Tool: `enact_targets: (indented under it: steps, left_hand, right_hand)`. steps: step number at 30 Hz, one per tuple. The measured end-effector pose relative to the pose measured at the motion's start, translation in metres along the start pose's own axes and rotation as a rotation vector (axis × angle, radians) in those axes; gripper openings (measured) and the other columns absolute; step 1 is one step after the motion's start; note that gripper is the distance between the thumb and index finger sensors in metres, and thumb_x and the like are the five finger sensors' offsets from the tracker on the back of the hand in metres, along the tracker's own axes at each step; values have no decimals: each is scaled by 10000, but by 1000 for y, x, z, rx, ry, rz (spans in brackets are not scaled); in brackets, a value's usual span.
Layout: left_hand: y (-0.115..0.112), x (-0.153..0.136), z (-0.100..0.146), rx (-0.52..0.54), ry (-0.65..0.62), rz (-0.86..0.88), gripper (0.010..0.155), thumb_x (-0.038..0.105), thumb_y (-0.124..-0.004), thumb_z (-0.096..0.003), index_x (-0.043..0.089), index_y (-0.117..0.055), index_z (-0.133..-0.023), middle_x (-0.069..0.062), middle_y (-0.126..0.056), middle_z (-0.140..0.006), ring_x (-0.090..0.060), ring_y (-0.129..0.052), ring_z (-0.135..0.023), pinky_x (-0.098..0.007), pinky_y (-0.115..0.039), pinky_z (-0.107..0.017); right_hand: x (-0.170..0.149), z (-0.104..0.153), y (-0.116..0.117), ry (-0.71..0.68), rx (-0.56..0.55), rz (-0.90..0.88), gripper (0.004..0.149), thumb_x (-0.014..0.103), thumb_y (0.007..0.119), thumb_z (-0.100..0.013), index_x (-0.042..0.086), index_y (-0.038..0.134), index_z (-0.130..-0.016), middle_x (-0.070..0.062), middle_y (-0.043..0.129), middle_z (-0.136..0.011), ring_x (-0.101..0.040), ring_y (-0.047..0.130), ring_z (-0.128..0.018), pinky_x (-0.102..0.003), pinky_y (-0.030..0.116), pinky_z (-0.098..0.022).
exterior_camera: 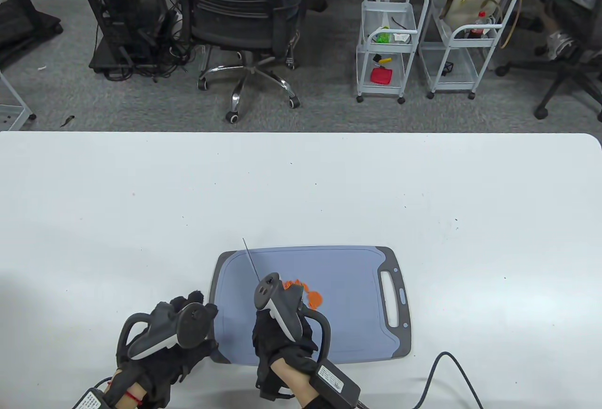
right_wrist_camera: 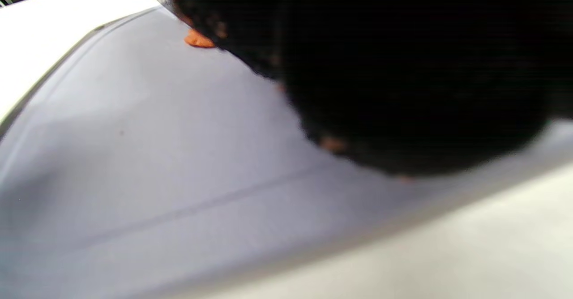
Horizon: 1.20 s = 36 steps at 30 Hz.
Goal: Chop plasticine discs into granules with repetitive downward strikes
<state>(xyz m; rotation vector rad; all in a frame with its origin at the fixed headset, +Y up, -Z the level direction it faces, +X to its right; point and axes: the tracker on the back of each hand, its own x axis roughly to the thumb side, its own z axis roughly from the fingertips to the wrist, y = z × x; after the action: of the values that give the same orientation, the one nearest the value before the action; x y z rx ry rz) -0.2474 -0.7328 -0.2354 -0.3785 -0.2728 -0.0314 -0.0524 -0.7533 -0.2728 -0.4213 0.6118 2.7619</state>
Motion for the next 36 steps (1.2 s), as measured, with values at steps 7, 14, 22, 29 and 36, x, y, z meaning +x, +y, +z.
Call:
enact_targets:
  steps: [7,14,22,29,36]
  left_hand:
    - [0,-4,-1,-11,17,21,769,625,-632,-371,324,-558,-1076,-130,-461,-1230,-457,-615,-1071,-653,-496,-746]
    - [1,-5,0,2,19,16,769,625,-633,-371,325,-559,-1075,-127,-465,-1229,-453,-616,-1072,-652,-499,-746]
    - [-2,-4,-1,-26,17,2,770,626,-633,-371,324,-558,-1076,-128,-468,-1229,-452,-622,-1071,-652,-500,-746]
    - [-2,-2,-1,-16,10,9,770,626,-632,-371,324,-559,-1076,-130,-460,-1229,-453,-616,-1072,-652,-499,-746]
    - [2,1,2,49,-29,11,744,623,-638,-370,349,-595,-1061,-116,-494,-1223,-436,-645,-1067,-643,-519,-746]
  right_hand:
    - [-8,22,-4,-4,-17,148,532,511,697,-521,58,749,-796,-17,971,-415,-212,1121,-46,-468,938,-125]
    - [-12,28,-9,-63,-50,3,524,510,705,-532,62,774,-795,-21,980,-418,-203,1114,-39,-454,938,-120]
    - [2,14,0,-19,-23,137,528,515,694,-525,64,746,-796,-11,967,-415,-203,1121,-47,-461,940,-125]
    - [-3,18,2,-43,-46,141,531,518,699,-520,65,743,-792,-8,967,-411,-208,1120,-44,-463,939,-125]
    - [-21,46,-6,-120,21,-163,527,491,685,-532,54,757,-818,-46,972,-454,-208,1121,-75,-456,938,-127]
